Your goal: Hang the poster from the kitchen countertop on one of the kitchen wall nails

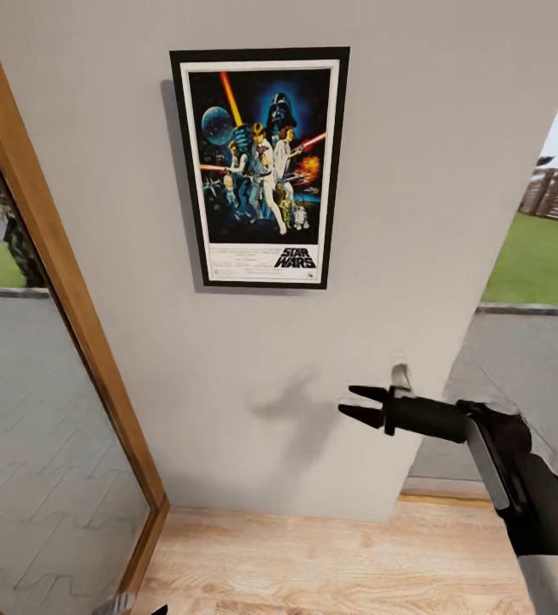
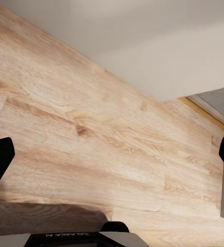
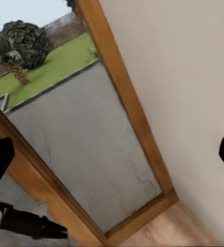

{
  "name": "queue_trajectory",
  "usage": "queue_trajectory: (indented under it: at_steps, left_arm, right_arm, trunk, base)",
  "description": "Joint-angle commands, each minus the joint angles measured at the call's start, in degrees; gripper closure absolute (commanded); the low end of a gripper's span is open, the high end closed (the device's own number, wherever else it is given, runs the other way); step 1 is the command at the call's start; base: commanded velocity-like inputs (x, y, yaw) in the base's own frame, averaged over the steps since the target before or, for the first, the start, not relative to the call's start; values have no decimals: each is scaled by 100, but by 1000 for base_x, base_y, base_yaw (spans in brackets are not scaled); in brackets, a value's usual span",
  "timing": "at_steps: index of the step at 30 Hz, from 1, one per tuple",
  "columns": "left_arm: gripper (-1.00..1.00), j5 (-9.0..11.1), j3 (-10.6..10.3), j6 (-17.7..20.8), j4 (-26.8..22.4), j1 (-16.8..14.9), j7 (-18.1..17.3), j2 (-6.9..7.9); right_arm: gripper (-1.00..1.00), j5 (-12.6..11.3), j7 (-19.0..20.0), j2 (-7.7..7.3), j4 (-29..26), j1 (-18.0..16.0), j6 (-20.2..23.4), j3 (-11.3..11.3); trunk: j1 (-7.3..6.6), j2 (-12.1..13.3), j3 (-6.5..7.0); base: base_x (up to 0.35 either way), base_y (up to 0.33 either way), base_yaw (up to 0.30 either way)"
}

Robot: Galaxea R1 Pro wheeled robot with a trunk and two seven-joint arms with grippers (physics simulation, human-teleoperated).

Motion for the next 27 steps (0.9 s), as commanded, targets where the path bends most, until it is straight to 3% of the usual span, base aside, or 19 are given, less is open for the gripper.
queue_trajectory:
  at_steps: [1, 4, 5, 11, 14, 21, 24, 27]
  left_arm:
    - [-100, 23, -50, -49, 5, -6, -6, 2]
    - [-100, 23, -50, -48, 5, -6, -5, 2]
    - [-100, 23, -51, -48, 5, -6, -3, 2]
    - [-100, 23, -57, -48, 5, -6, 22, 2]
    - [-100, 23, -58, -51, 5, -6, 95, 2]
    - [-100, 18, -65, -56, 5, -6, 458, -5]
    - [-100, 16, -66, -56, 9, -6, 512, -6]
    - [-100, 3, -69, -60, 79, -6, 615, -7]
  right_arm:
    - [-100, -68, 5, -1, 17, 381, -195, -142]
    - [-100, -99, 8, -1, 52, 911, -581, -335]
    - [-100, -110, 13, -1, 100, 1246, -860, -426]
    - [-100, -119, 13, -20, 694, 2134, -1827, -560]
    - [-100, -115, 13, -39, 1197, 2333, -2246, -582]
    - [-100, -108, -20, -93, 3411, 2523, -3669, -608]
    - [-100, -105, -77, -187, 4297, 2541, -4224, -606]
    - [-100, -104, -447, -257, 5219, 2549, -4534, -604]
  trunk:
    - [4, -12, -12]
    - [4, -12, -12]
    - [4, -12, -12]
    - [4, -12, -12]
    - [4, -12, -12]
    - [4, -12, -12]
    - [4, -12, -12]
    - [4, -12, -12]
  base:
    - [-3, 0, 0]
    - [-2, 0, 0]
    - [0, 0, 0]
    - [0, 0, 0]
    - [0, 0, 0]
    - [0, 0, 0]
    - [0, 0, 0]
    - [0, 0, 0]
